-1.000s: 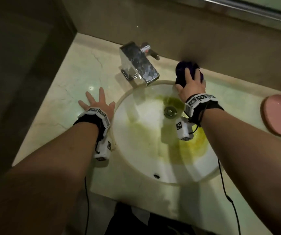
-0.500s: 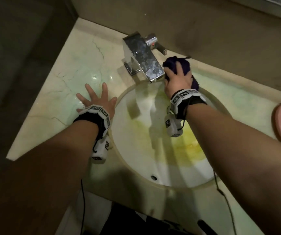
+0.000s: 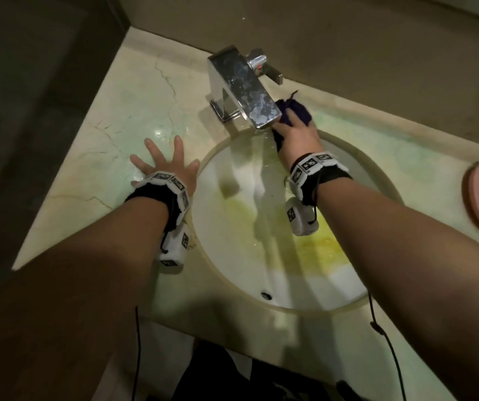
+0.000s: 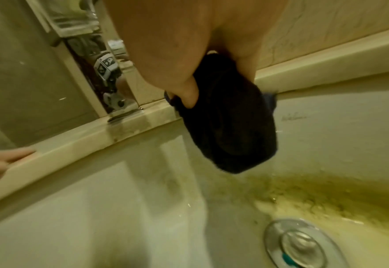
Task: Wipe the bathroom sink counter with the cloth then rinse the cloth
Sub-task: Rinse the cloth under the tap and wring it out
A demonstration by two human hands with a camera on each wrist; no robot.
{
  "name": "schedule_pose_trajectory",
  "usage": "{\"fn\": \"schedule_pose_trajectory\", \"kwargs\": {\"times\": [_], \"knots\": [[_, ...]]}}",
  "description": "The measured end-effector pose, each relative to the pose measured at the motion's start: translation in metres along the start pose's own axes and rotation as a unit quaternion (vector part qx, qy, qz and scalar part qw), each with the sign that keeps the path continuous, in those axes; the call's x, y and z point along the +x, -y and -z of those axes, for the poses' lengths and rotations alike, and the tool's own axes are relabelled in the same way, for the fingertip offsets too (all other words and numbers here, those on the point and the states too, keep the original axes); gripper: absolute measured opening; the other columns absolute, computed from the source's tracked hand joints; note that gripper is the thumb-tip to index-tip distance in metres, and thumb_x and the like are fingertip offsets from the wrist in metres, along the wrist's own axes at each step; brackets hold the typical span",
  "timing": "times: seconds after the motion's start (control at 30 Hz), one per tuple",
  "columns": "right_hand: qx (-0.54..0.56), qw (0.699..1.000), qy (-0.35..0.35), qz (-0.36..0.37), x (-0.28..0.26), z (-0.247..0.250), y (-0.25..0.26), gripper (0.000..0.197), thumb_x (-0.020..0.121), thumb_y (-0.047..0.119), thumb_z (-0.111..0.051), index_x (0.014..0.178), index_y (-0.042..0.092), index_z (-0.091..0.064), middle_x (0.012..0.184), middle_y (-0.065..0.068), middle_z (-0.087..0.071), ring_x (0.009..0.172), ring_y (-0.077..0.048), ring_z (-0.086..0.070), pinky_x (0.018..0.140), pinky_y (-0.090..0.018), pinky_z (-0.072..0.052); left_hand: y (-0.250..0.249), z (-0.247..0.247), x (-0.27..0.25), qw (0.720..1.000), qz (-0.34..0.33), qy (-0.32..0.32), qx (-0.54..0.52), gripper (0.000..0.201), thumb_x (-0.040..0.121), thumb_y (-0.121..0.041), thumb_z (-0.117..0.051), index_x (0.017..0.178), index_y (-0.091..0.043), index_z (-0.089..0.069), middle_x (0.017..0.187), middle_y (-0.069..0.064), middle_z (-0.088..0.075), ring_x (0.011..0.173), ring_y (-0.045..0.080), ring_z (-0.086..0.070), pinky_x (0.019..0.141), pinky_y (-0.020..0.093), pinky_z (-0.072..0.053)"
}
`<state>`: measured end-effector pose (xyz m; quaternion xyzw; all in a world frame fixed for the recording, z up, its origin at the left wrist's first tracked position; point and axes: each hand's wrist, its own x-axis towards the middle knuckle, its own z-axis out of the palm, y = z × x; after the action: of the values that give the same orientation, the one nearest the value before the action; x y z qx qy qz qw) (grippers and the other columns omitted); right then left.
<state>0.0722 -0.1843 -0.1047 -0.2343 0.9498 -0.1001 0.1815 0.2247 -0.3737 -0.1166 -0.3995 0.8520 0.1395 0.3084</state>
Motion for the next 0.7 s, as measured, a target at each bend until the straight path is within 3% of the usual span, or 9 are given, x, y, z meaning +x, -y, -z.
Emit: {"fn": "schedule_pose_trajectory", "kwargs": {"times": [0.1, 0.17, 0.33, 0.37, 0.47, 0.57, 0.7], "knots": [[0.009, 0.998, 0.046, 0.051, -0.03, 0.003, -0.01, 0.042, 0.092, 0.008, -0.05, 0.129, 0.026, -0.058, 0.147, -0.005, -0.043, 0.128, -0.036, -0.042, 0.106, -0.038, -0.036, 0.0, 0.009, -0.005, 1.0, 0.009, 0.007, -0.013, 0.068, 0.093, -0.065, -0.021, 0.147, -0.043, 0.014, 0.155, 0.012, 0.027, 0.138, 0.052, 0.018, 0.106, 0.073, -0.008], [0.032, 0.994, 0.095, 0.041, -0.052, 0.0, -0.019, 0.038, 0.094, 0.013, -0.049, 0.129, 0.026, -0.058, 0.136, -0.007, -0.055, 0.119, -0.031, -0.054, 0.097, -0.034, -0.043, -0.002, 0.014, -0.013, 1.0, -0.009, 0.019, -0.008, 0.071, 0.091, -0.067, -0.023, 0.148, -0.041, 0.01, 0.156, 0.011, 0.025, 0.139, 0.051, 0.017, 0.107, 0.072, -0.009], [0.084, 0.988, 0.121, -0.043, -0.079, 0.008, -0.02, 0.059, 0.092, 0.012, -0.053, 0.146, 0.027, -0.033, 0.144, -0.011, -0.042, 0.126, -0.033, -0.047, 0.103, -0.037, -0.039, -0.03, 0.01, -0.047, 0.992, -0.117, 0.05, -0.01, 0.078, 0.089, -0.064, -0.04, 0.15, -0.037, 0.0, 0.159, 0.006, 0.014, 0.144, 0.043, 0.01, 0.114, 0.061, -0.012], [0.106, 0.986, 0.117, -0.05, -0.081, 0.014, -0.016, 0.06, 0.091, 0.013, -0.055, 0.146, 0.024, -0.033, 0.143, -0.011, -0.043, 0.126, -0.032, -0.047, 0.104, -0.037, -0.039, -0.038, 0.008, -0.054, 0.986, -0.159, 0.035, -0.025, 0.082, 0.088, -0.062, -0.046, 0.151, -0.033, -0.004, 0.16, 0.005, 0.007, 0.145, 0.039, 0.004, 0.116, 0.056, -0.014], [0.165, 0.98, 0.106, -0.033, -0.082, 0.026, -0.005, 0.042, 0.087, 0.013, -0.061, 0.128, 0.016, -0.055, 0.128, -0.01, -0.052, 0.116, -0.028, -0.053, 0.099, -0.033, -0.04, -0.056, 0.002, -0.069, 0.958, -0.273, 0.015, -0.083, 0.099, 0.077, -0.061, -0.063, 0.152, -0.027, -0.008, 0.16, 0.005, -0.01, 0.146, 0.026, -0.013, 0.118, 0.042, -0.02], [0.233, 0.964, 0.122, -0.025, -0.085, 0.037, 0.006, 0.03, 0.085, 0.011, -0.065, 0.114, 0.011, -0.062, 0.111, -0.01, -0.057, 0.1, -0.025, -0.056, 0.092, -0.034, -0.044, -0.071, 0.006, -0.08, 0.938, -0.32, 0.038, -0.128, 0.112, 0.068, -0.055, -0.076, 0.152, -0.031, -0.005, 0.157, 0.006, -0.022, 0.14, 0.024, -0.031, 0.111, 0.032, -0.03], [0.324, 0.936, 0.133, -0.036, -0.089, 0.044, 0.012, 0.026, 0.087, 0.01, -0.064, 0.113, 0.011, -0.059, 0.099, -0.004, -0.06, 0.088, -0.02, -0.056, 0.081, -0.029, -0.044, -0.078, 0.01, -0.089, 0.923, -0.341, 0.032, -0.175, 0.107, 0.069, -0.039, -0.082, 0.151, -0.027, -0.015, 0.143, 0.003, -0.047, 0.124, 0.022, -0.051, 0.096, 0.025, -0.039]]}}
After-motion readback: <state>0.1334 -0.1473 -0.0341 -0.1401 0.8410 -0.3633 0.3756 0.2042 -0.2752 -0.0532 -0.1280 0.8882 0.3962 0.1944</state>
